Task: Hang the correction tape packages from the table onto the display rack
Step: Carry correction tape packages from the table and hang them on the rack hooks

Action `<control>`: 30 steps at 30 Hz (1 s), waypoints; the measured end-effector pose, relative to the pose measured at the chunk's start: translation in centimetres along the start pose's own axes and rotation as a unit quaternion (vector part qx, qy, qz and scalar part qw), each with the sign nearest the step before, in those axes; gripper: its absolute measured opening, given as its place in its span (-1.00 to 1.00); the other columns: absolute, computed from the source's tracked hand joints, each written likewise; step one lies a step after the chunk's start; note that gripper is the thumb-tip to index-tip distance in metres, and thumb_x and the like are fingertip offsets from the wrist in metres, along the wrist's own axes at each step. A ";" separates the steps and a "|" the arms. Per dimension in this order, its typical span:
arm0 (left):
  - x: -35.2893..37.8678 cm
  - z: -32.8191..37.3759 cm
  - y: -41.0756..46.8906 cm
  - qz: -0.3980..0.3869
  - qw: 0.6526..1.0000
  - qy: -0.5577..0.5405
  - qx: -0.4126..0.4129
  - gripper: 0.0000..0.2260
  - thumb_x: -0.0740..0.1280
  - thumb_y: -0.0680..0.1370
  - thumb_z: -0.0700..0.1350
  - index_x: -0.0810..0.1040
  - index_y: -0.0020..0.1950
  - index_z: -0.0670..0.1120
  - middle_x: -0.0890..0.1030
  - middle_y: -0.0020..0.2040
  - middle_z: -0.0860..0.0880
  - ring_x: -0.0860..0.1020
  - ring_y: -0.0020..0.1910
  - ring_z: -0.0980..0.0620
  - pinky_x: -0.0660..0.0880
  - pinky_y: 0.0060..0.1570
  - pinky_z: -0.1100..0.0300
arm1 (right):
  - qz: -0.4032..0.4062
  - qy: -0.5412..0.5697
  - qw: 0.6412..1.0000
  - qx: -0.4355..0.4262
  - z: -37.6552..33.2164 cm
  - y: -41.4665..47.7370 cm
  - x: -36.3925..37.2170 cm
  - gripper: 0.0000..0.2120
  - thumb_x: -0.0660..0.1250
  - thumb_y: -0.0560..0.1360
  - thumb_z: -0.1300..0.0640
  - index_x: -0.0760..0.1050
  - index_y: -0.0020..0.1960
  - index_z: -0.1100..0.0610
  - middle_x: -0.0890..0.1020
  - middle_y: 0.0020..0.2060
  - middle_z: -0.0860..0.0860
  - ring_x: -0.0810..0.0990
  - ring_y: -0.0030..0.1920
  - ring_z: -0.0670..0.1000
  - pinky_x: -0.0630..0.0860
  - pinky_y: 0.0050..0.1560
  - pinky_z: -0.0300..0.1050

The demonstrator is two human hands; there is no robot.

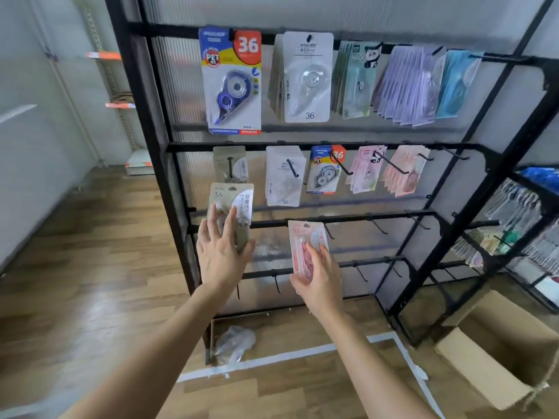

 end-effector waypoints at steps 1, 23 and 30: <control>0.5 0.4 1.0 0.007 1.000 0.008 0.002 -0.33 0.32 0.52 0.13 0.09 0.54 0.09 -0.05 0.56 -0.10 0.01 0.50 -0.20 0.09 0.43 -0.15 | -0.005 0.003 1.000 -0.006 0.4 1.1 0.0 -0.30 0.42 0.44 0.00 0.21 0.49 0.01 0.20 0.48 0.07 0.17 0.46 0.09 0.22 0.38 -0.05; 6.6 -0.3 5.1 0.103 0.989 0.050 -0.093 -0.26 0.41 0.48 0.03 0.07 0.54 0.08 -0.05 0.55 -0.19 0.01 0.48 -0.27 0.13 0.40 -0.23 | -0.067 0.052 0.989 -0.122 5.5 14.5 0.2 -0.33 0.47 0.40 0.09 0.30 0.45 0.11 0.25 0.46 0.14 0.26 0.42 0.16 0.28 0.38 0.10; 7.8 -1.0 8.8 0.063 0.994 0.052 -0.071 -0.19 0.45 0.44 0.03 0.05 0.56 0.03 -0.05 0.53 -0.26 0.05 0.44 -0.34 0.17 0.36 -0.27 | -0.051 0.039 0.992 -0.107 6.1 15.3 0.0 -0.31 0.45 0.42 0.06 0.25 0.48 0.06 0.22 0.48 0.12 0.22 0.45 0.12 0.23 0.39 0.09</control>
Point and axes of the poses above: each hand's wrist, its own y-axis towards the middle knuckle, its own x-axis out of the palm, z = x × y, the point moved 7 cm from there along y, towards the middle knuckle
